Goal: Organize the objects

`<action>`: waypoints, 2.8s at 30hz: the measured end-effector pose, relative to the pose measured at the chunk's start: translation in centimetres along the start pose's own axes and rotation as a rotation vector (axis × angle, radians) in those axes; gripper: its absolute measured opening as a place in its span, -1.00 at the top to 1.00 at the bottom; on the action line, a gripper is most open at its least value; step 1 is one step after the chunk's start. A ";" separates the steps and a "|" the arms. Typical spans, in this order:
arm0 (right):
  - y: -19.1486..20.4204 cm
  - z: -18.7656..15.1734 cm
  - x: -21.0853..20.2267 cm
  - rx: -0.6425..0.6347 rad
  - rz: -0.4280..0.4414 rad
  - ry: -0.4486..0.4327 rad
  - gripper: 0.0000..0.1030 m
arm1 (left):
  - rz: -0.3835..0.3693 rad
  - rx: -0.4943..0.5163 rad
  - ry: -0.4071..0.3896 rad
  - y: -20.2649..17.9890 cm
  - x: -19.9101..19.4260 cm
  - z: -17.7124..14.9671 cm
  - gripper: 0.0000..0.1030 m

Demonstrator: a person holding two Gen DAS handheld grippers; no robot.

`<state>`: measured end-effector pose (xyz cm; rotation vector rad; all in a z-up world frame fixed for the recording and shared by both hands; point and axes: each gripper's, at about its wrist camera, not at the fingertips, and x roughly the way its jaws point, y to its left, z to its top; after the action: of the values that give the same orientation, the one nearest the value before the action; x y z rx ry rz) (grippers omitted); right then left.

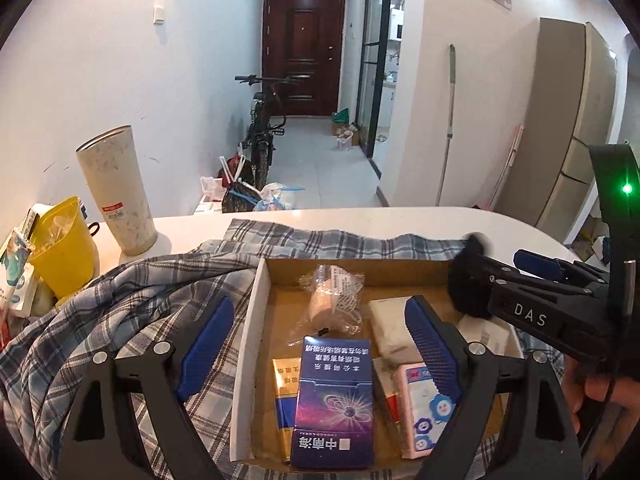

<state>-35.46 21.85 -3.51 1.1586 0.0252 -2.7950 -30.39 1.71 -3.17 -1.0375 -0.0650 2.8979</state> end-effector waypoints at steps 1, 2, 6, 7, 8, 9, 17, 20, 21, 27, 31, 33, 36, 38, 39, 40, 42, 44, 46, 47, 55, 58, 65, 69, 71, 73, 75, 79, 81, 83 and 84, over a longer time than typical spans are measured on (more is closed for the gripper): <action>-0.1 0.1 -0.2 0.003 0.001 -0.005 -0.23 | -0.004 -0.002 -0.006 0.0 -0.2 0.1 -0.73; -0.2 0.2 -0.5 0.009 0.001 -0.012 -0.25 | -0.006 -0.003 -0.011 0.0 -0.4 0.1 -0.73; -0.4 0.4 -1.5 0.011 0.009 -0.027 -0.25 | -0.005 0.006 -0.038 -0.2 -1.4 0.5 -0.73; -0.5 0.4 -1.9 0.007 0.008 -0.030 -0.26 | 0.001 0.014 -0.052 -0.4 -1.8 0.6 -0.73; -0.4 0.4 -2.3 0.001 0.005 -0.034 -0.26 | 0.008 0.024 -0.064 -0.5 -2.2 0.7 -0.73; -0.4 0.3 -2.7 -0.006 0.001 -0.039 -0.26 | 0.016 0.035 -0.077 -0.7 -2.7 0.8 -0.73; -1.5 -0.1 -8.8 -0.012 -0.022 -0.154 -0.50 | -0.011 0.075 -0.261 -2.7 -9.3 1.9 -0.73; -2.3 -0.3 -12.1 0.011 -0.015 -0.223 -0.74 | -0.030 0.067 -0.343 -3.2 -12.3 2.0 -0.73; -2.5 -0.3 -13.2 0.018 -0.012 -0.246 -0.79 | -0.040 0.066 -0.365 -3.4 -13.3 2.1 -0.73; -2.4 -1.0 -19.1 0.013 0.017 -0.390 -1.00 | -0.072 0.023 -0.531 -3.3 -19.3 1.9 -1.00; -1.1 -2.0 -22.2 -0.040 0.005 -0.491 -1.00 | -0.080 0.023 -0.587 -3.0 -22.3 1.5 -1.00; -0.3 -2.5 -23.4 -0.072 -0.008 -0.529 -1.00 | -0.091 0.033 -0.588 -3.0 -23.2 1.4 -1.00; 0.5 -3.3 -24.5 -0.096 -0.017 -0.543 -1.00 | -0.085 0.059 -0.583 -3.2 -24.4 1.3 -1.00; 0.5 -3.6 -24.9 -0.084 0.000 -0.534 -1.00 | -0.075 0.072 -0.594 -3.6 -25.2 1.2 -1.00; 0.6 -3.8 -25.0 -0.075 0.008 -0.533 -1.00 | -0.069 0.079 -0.600 -3.7 -25.5 1.1 -1.00; 0.4 -4.0 -25.3 -0.067 0.014 -0.532 -1.00 | -0.066 0.084 -0.600 -3.9 -25.7 1.1 -1.00; -0.2 -4.3 -25.8 -0.050 0.020 -0.533 -1.00 | -0.067 0.089 -0.599 -4.2 -26.3 0.9 -1.00; -0.8 -4.7 -26.2 -0.034 0.021 -0.542 -1.00 | -0.069 0.081 -0.596 -4.0 -26.7 0.6 -1.00; -1.4 -5.1 -26.8 -0.022 0.016 -0.553 -1.00 | -0.094 0.068 -0.595 -3.7 -27.6 0.2 -1.00; -1.6 -5.2 -27.1 -0.018 0.014 -0.561 -1.00 | -0.099 0.067 -0.597 -3.6 -27.9 0.0 -1.00; -1.9 -8.3 -31.6 -0.021 0.040 -0.670 -1.00 | -0.092 0.101 -0.634 -2.9 -31.8 -3.9 -1.00; -1.9 -10.6 -32.7 -0.019 0.062 -0.699 -1.00 | -0.100 0.099 -0.641 -2.5 -32.5 -6.0 -1.00; -2.7 -15.0 -32.9 0.018 0.066 -0.703 -1.00 | -0.105 0.055 -0.649 -1.3 -32.7 -9.9 -1.00; -3.4 -16.8 -32.2 0.039 0.064 -0.699 -1.00 | -0.100 0.052 -0.639 -1.3 -31.8 -11.8 -1.00; -3.6 -17.6 -31.5 0.049 0.052 -0.684 -1.00 | -0.096 0.065 -0.623 -1.6 -31.0 -12.4 -1.00; -3.8 -18.2 -30.4 0.050 0.033 -0.654 -1.00 | -0.065 0.098 -0.604 -2.2 -29.8 -13.3 -1.00; -3.9 -18.8 -29.1 0.052 0.006 -0.627 -1.00 | -0.056 0.099 -0.591 -2.3 -28.8 -14.1 -1.00; -4.2 -19.7 -27.3 0.047 -0.018 -0.603 -1.00 | -0.092 0.060 -0.538 -1.9 -26.6 -15.1 -1.00; -4.2 -19.9 -26.5 0.047 -0.026 -0.603 -1.00 | -0.069 0.057 -0.539 -1.9 -25.7 -15.5 -1.00; -4.2 -19.9 -25.6 0.040 -0.037 -0.596 -1.00 | -0.008 0.084 -0.559 -2.2 -24.6 -15.8 -1.00; -4.2 -20.0 -25.3 0.037 -0.035 -0.595 -1.00 | 0.011 0.087 -0.545 -2.2 -23.9 -15.8 -1.00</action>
<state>-4.15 29.73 0.07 0.2957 -0.0586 -3.0571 -1.79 2.43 -0.12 -0.2144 0.0420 3.0656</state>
